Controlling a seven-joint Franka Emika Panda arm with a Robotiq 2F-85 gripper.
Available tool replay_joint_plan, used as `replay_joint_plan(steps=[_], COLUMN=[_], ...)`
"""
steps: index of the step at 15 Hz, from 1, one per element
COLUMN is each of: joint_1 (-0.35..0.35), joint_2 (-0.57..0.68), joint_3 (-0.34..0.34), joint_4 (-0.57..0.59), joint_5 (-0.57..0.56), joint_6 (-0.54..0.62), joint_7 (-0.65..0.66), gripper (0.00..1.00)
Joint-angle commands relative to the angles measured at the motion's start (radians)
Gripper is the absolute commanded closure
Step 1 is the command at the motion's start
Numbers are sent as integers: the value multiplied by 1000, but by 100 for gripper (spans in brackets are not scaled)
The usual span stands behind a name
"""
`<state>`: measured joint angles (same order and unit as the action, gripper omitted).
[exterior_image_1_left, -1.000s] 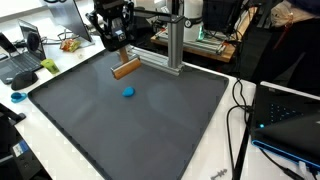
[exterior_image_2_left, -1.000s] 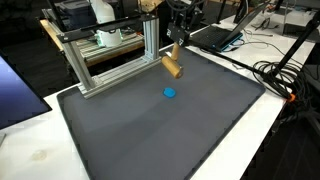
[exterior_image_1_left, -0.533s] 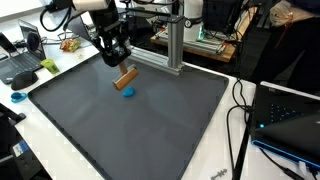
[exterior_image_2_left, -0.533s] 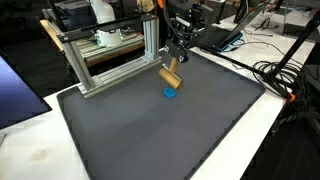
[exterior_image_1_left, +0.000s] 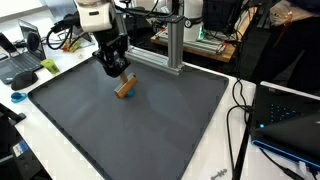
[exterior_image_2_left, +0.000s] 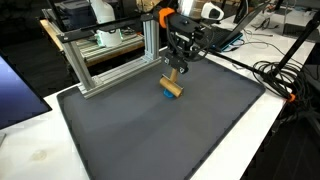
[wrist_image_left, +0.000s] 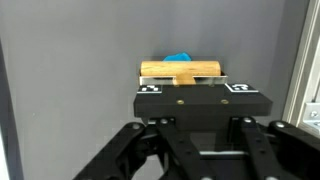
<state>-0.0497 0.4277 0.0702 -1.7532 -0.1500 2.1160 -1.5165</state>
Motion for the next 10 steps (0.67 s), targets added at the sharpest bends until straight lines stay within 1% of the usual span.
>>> replay_joint_plan(steps=[1,4,7,10], joint_1=[-21,-37,-57,-62], joint_2=[11,19,14,13], joint_3=[7,11,25,35], joint_4=[-9,-27,-56,-72], joint_5=[19,38,83,118], joint_6=[41,67,93,111], joint_7=[-57,-82,-132,-170], gripper=[78,78,78,78])
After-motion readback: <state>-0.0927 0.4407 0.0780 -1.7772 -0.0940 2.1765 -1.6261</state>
